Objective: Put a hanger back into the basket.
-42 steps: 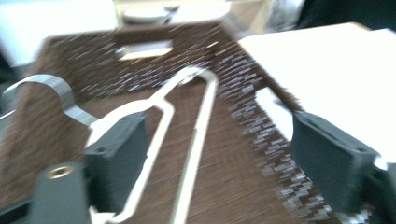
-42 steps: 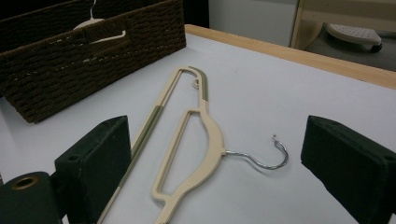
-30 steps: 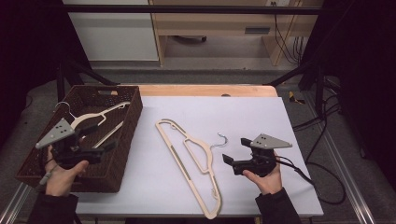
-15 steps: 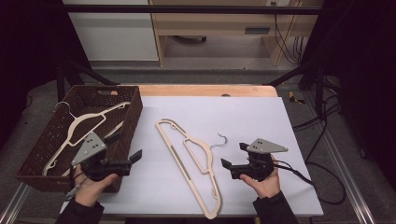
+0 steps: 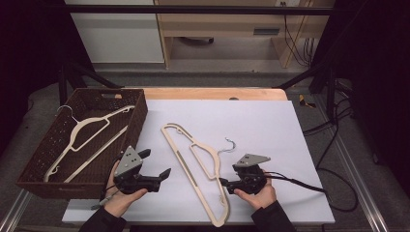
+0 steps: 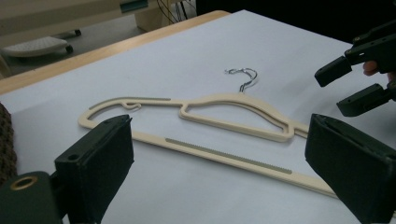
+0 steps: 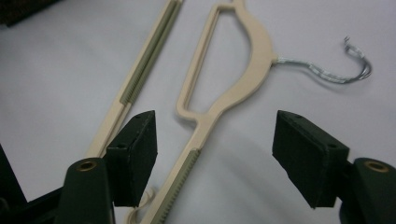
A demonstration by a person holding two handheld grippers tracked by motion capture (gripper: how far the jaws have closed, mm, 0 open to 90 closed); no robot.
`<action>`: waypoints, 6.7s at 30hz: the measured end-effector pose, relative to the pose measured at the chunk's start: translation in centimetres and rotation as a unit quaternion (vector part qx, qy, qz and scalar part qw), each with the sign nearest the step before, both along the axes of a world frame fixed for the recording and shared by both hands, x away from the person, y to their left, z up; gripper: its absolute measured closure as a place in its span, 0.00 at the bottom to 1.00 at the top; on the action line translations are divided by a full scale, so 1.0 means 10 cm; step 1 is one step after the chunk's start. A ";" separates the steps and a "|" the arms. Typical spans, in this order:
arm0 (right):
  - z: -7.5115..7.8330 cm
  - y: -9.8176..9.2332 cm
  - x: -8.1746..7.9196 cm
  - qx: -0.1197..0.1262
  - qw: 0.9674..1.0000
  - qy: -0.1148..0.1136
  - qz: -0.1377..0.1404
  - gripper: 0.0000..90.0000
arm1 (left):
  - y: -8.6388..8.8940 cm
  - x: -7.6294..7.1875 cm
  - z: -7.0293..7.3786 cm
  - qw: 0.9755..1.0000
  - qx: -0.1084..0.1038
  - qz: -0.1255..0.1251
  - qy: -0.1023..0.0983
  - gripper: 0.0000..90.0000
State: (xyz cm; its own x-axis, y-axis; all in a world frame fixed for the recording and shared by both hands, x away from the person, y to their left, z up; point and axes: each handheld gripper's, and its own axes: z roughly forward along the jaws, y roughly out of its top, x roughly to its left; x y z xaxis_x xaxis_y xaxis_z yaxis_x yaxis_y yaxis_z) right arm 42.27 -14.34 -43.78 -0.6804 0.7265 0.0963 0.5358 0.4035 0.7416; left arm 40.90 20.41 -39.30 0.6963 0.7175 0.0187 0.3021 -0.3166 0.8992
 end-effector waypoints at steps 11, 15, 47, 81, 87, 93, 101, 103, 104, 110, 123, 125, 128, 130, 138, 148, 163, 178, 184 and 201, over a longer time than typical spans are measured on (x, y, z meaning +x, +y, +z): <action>-0.27 0.16 0.00 -0.036 0.997 0.061 0.012 0.56 | -0.09 0.04 -0.11 0.999 0.030 -0.010 0.025 0.09; -0.29 0.18 0.00 -0.033 0.996 0.075 0.017 0.65 | -0.12 0.05 -0.14 0.999 0.037 -0.013 0.031 0.09; -0.19 0.15 0.02 -0.008 0.992 0.105 -0.066 0.87 | -0.30 0.21 -0.16 0.997 0.048 -0.026 0.046 0.11; -0.27 0.13 0.03 -0.042 0.994 0.085 -0.053 0.88 | -0.52 0.40 -0.19 0.996 0.046 -0.041 0.064 0.13; -0.16 0.08 0.02 -0.037 0.996 0.068 -0.051 0.88 | -0.53 0.61 -0.20 0.994 0.061 -0.044 0.080 0.12; -0.12 0.04 0.01 -0.041 0.997 0.049 -0.035 0.89 | -0.63 0.83 -0.27 0.991 0.080 -0.057 0.094 0.12; -0.06 0.01 0.00 -0.041 0.999 0.019 -0.021 0.89 | -0.80 1.10 -0.39 0.985 0.124 -0.077 0.092 0.18; -0.05 0.00 0.00 -0.042 0.999 0.023 -0.016 0.89 | -0.84 1.16 -0.43 0.983 0.138 -0.078 0.092 0.23; -0.05 0.00 0.00 -0.041 0.999 0.023 -0.014 0.89 | -0.87 1.19 -0.45 0.982 0.142 -0.077 0.092 0.24; -0.04 -0.01 -0.01 -0.039 0.999 0.017 -0.013 0.89 | -0.97 1.32 -0.52 0.977 0.164 -0.096 0.094 0.36; -0.04 -0.02 0.00 -0.042 0.999 0.009 0.001 0.89 | -1.03 1.36 -0.63 0.969 0.207 -0.111 0.078 0.66; -0.04 -0.01 -0.01 -0.038 0.999 0.013 -0.003 0.89 | -1.03 1.36 -0.63 0.968 0.212 -0.115 0.073 0.68; -0.04 -0.01 -0.01 -0.041 0.999 0.010 0.001 0.88 | -1.05 1.37 -0.64 0.967 0.214 -0.118 0.070 0.68; -0.04 -0.02 -0.01 -0.043 0.999 0.010 0.004 0.88 | -1.07 1.38 -0.65 0.964 0.226 -0.119 0.071 0.65; -0.05 -0.02 0.00 -0.046 0.999 0.005 0.014 0.88 | -1.04 1.35 -0.61 0.961 0.236 -0.133 0.061 0.72; -0.04 -0.08 0.03 -0.024 0.999 0.017 0.022 0.82 | -0.98 1.15 -0.48 0.954 0.263 -0.142 0.023 0.78; 0.11 -0.02 0.39 0.088 0.995 0.005 0.035 0.47 | -0.94 0.84 -0.35 0.950 0.271 -0.154 -0.020 0.82; 0.11 0.24 0.63 0.094 0.983 0.094 0.124 0.90 | -0.87 0.68 -0.23 0.955 0.252 -0.158 -0.004 0.78; 0.29 0.17 0.55 0.124 0.975 0.069 0.174 0.96 | -0.70 0.57 0.01 0.968 0.182 -0.169 0.020 0.60; 0.54 0.24 0.36 0.089 0.963 0.037 0.251 0.96 | -0.71 0.37 0.24 0.951 0.202 -0.232 0.016 0.78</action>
